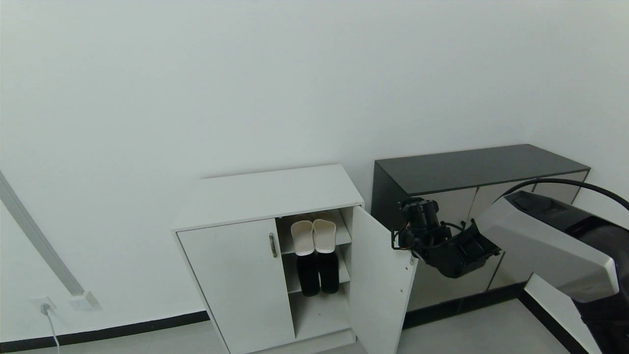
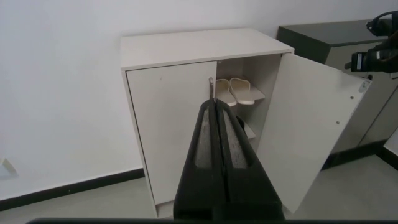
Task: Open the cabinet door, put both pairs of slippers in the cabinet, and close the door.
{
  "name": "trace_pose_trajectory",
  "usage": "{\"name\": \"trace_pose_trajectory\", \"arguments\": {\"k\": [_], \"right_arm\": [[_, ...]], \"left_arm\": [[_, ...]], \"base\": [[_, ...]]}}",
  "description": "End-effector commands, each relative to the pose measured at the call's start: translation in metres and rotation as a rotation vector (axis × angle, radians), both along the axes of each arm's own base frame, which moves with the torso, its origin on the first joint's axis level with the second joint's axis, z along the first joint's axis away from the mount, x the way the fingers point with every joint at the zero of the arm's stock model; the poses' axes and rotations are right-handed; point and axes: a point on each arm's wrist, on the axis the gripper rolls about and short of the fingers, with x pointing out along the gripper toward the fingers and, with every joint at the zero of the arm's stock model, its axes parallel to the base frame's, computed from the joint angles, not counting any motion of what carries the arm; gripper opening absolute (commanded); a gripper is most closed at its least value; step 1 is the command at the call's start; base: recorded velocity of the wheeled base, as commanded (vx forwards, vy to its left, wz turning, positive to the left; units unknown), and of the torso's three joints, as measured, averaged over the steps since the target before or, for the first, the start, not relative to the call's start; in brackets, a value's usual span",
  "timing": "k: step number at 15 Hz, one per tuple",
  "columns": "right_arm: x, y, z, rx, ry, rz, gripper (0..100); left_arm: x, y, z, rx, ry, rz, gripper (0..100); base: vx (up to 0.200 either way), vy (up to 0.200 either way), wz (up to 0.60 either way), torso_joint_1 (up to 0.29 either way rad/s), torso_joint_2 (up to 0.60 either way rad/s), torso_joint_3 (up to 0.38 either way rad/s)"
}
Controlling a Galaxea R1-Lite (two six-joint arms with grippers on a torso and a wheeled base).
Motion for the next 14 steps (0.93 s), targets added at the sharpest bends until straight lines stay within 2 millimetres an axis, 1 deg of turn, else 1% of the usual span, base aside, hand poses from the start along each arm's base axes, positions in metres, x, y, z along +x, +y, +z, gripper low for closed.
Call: {"name": "trace_pose_trajectory", "arguments": {"k": [1, 5, 7, 10, 11, 14], "right_arm": [[-0.001, 0.001, -0.001, 0.0, 0.003, 0.002, 0], [-0.007, 0.006, 0.0, 0.0, 0.013, 0.023, 0], [-0.022, 0.021, 0.003, 0.001, 0.019, 0.063, 0], [-0.045, 0.044, 0.015, 0.021, 0.011, 0.124, 0], [-0.059, 0.056, 0.022, 0.029, 0.002, 0.163, 0], [-0.089, 0.076, 0.036, 0.046, -0.02, 0.24, 0]], "left_arm": [[0.0, 0.0, 0.0, 0.0, 0.001, 0.0, 0], [0.0, 0.0, 0.0, 0.0, 0.001, 0.0, 0], [0.0, 0.0, 0.0, 0.0, 0.001, 0.0, 0], [0.0, 0.0, 0.0, 0.0, 0.001, 0.0, 0], [0.0, 0.0, 0.0, 0.0, 0.001, 0.0, 0], [0.0, 0.0, 0.0, 0.0, 0.001, 0.0, 0]], "base": [[0.0, 0.0, 0.0, 0.0, 0.0, 0.0], [0.0, 0.0, 0.0, 0.0, 0.0, 0.0], [0.0, 0.0, 0.0, 0.0, 0.0, 0.0], [0.0, 0.0, 0.0, 0.0, 0.0, 0.0], [0.0, 0.0, 0.0, 0.0, 0.0, 0.0], [0.0, 0.0, 0.0, 0.0, 0.0, 0.0]]}}
